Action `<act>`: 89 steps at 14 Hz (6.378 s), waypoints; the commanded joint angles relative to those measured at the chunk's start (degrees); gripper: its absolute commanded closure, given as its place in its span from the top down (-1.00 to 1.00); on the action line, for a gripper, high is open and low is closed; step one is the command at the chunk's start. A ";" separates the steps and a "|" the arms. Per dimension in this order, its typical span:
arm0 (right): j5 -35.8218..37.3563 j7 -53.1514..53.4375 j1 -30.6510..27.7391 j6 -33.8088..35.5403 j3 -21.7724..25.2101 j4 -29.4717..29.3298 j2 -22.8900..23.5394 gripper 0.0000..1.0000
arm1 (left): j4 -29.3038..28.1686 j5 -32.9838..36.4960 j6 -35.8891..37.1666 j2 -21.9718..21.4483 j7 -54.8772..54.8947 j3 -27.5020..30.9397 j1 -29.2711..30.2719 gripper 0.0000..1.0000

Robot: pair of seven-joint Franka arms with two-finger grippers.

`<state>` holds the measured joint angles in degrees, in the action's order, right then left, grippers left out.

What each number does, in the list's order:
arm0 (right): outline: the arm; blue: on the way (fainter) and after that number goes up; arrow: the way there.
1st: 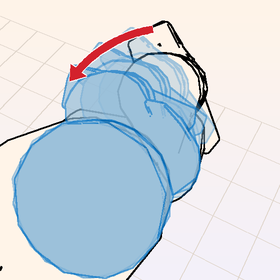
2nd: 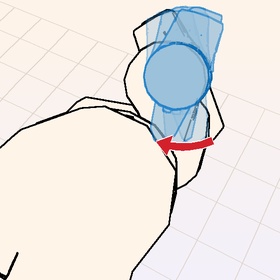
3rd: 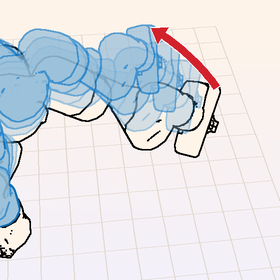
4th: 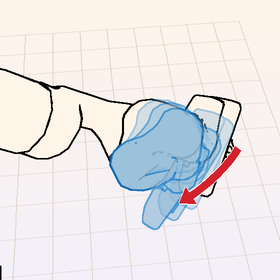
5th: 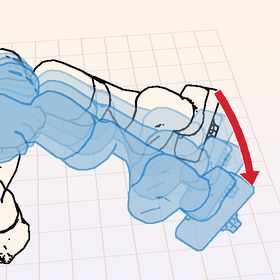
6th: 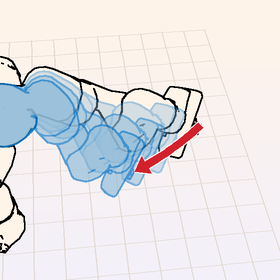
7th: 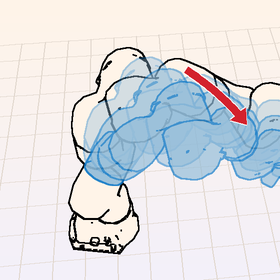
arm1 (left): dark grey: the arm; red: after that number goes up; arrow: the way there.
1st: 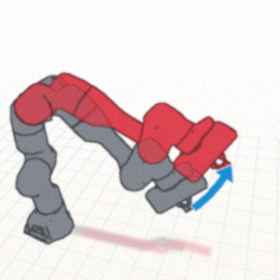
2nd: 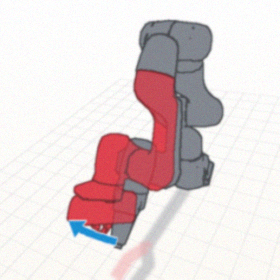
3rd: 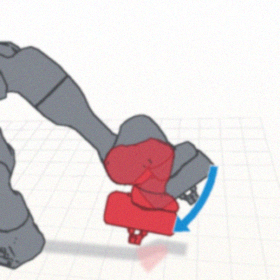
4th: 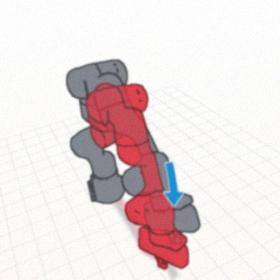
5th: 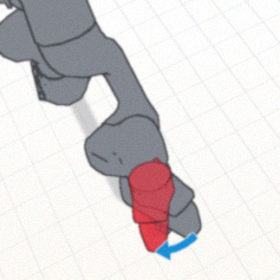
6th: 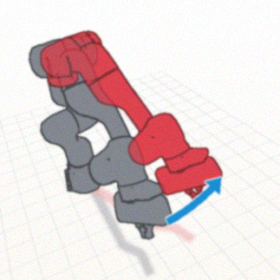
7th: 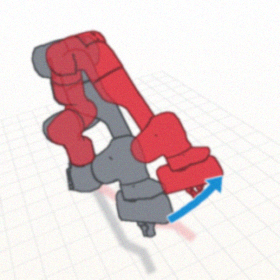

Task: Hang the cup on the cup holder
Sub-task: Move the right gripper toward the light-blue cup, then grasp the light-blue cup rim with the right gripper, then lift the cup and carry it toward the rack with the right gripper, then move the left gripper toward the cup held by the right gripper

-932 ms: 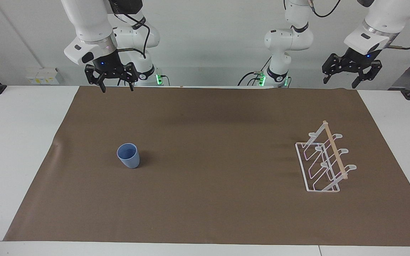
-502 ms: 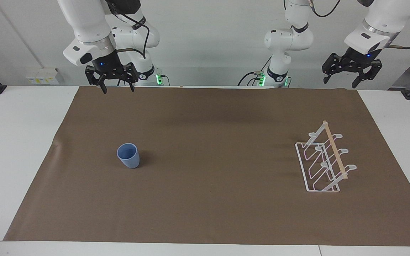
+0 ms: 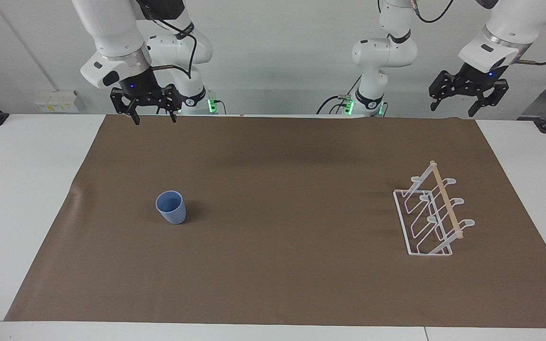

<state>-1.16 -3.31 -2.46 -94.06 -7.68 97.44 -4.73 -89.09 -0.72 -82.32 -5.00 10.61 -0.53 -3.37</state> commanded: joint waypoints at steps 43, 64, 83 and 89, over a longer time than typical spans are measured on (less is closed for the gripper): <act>-1.22 3.75 0.88 -50.17 -0.50 25.43 13.52 -1.00 | -1.88 -0.07 0.22 -2.03 -0.33 -0.09 -0.32 1.00; -12.83 0.33 0.62 -10.71 -0.94 4.07 2.89 -1.00 | -1.88 -0.07 1.72 -2.29 -0.77 0.44 0.47 1.00; -63.79 48.19 17.04 -30.71 -1.38 6.80 2.27 -1.00 | -5.56 -22.57 -8.47 -3.43 47.29 -0.61 -5.05 1.00; -67.40 64.56 19.69 -36.89 -1.46 4.60 3.68 -1.00 | -9.08 -25.74 -13.12 -4.05 60.47 -0.44 -8.57 1.00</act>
<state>-66.82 58.08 17.53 -130.54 -9.02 103.07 -1.66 -95.08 -25.49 -92.34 -7.13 65.92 -1.85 -10.85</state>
